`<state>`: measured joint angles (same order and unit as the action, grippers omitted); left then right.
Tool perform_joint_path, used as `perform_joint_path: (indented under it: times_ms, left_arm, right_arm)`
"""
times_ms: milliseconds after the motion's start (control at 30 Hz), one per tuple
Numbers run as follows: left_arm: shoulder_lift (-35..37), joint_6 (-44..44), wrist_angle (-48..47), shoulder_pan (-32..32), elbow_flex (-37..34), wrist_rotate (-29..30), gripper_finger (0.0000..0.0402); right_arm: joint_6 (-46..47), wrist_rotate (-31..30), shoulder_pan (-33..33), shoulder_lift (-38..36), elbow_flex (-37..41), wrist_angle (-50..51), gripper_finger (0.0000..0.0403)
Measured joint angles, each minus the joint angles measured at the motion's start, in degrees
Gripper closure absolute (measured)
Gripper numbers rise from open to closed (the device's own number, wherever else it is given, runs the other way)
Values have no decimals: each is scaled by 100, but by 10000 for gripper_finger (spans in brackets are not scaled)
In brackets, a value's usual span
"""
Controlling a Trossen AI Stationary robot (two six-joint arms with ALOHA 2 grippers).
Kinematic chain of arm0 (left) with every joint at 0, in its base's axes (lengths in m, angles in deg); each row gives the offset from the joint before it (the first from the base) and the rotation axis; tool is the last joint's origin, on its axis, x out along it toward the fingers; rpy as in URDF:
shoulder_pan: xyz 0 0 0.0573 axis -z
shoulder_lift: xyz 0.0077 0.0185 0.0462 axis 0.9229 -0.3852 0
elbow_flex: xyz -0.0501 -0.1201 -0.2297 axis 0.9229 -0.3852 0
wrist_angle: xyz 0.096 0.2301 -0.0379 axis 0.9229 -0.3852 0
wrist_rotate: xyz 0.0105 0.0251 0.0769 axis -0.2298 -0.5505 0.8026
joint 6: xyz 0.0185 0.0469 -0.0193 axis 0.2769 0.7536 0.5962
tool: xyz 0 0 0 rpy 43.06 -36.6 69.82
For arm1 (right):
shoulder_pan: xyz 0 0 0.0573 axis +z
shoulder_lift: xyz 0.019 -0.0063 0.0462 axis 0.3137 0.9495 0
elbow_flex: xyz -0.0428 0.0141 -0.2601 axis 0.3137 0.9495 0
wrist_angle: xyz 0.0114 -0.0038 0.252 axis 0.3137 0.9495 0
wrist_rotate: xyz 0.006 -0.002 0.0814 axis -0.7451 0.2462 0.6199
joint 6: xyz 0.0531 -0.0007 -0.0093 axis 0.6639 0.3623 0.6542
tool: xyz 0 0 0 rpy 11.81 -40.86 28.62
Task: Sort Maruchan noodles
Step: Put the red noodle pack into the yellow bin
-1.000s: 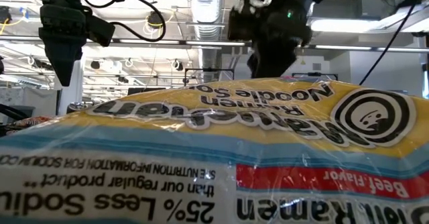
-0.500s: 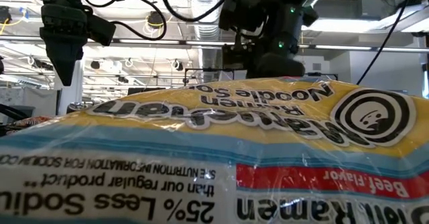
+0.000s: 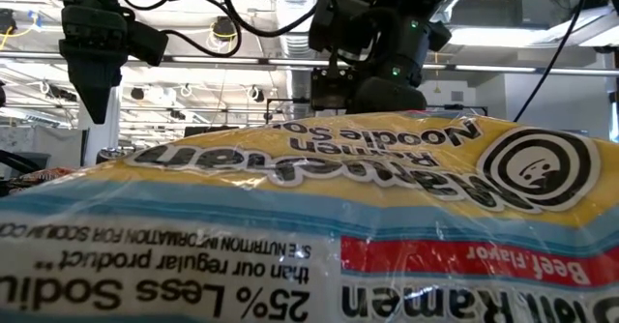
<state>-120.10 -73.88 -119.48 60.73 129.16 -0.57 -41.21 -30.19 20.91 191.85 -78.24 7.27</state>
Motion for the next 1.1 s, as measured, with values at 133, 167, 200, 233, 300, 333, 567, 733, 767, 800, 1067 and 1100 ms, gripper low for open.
perform_joint_path:
  times_ms: [133, 167, 200, 233, 300, 333, 567, 733, 767, 800, 1067, 1100]
  left_arm:
    - [0, 0, 0, 0, 0, -3, 264]
    - [0, 0, -2, 0, 0, -19, 264]
    - [0, -1, -2, 0, 0, -62, 264]
    - [0, -2, 0, 0, 0, -110, 264]
    - [2, -30, -2, 0, 0, -154, 264]
    - [0, -62, 0, 0, 0, -168, 264]
    - [0, -339, 331, -92, 0, -212, 264]
    - [0, -313, 718, -256, 0, -560, 264]
    - [0, -293, 781, -298, 0, -697, 264]
    - [0, -264, 843, -336, 0, -834, 264]
    - [0, 144, 1338, -737, 0, -1705, 264]
    - [0, 104, 1505, -802, 0, -1835, 264]
  right_arm:
    - [1, 4, -13, 11, -90, 142, 391]
    - [-1, 4, -11, 19, -148, 217, 391]
    - [-8, 3, -6, 26, -209, 275, 391]
    - [-54, 2, 3, 28, -266, 321, 393]
    - [-152, -8, 34, 28, -407, 415, 397]
    - [-223, -24, 43, 28, -491, 472, 398]
    - [-698, -257, 113, 26, -1126, 776, 399]
    - [-759, -333, 164, 22, -1520, 1123, 399]
    - [-773, -350, 188, 22, -1581, 1173, 399]
    - [-820, -354, 206, 20, -1629, 1191, 399]
    - [-1183, -407, 379, 15, -1975, 1187, 399]
    - [-1221, -494, 397, 15, -2024, 1184, 399]
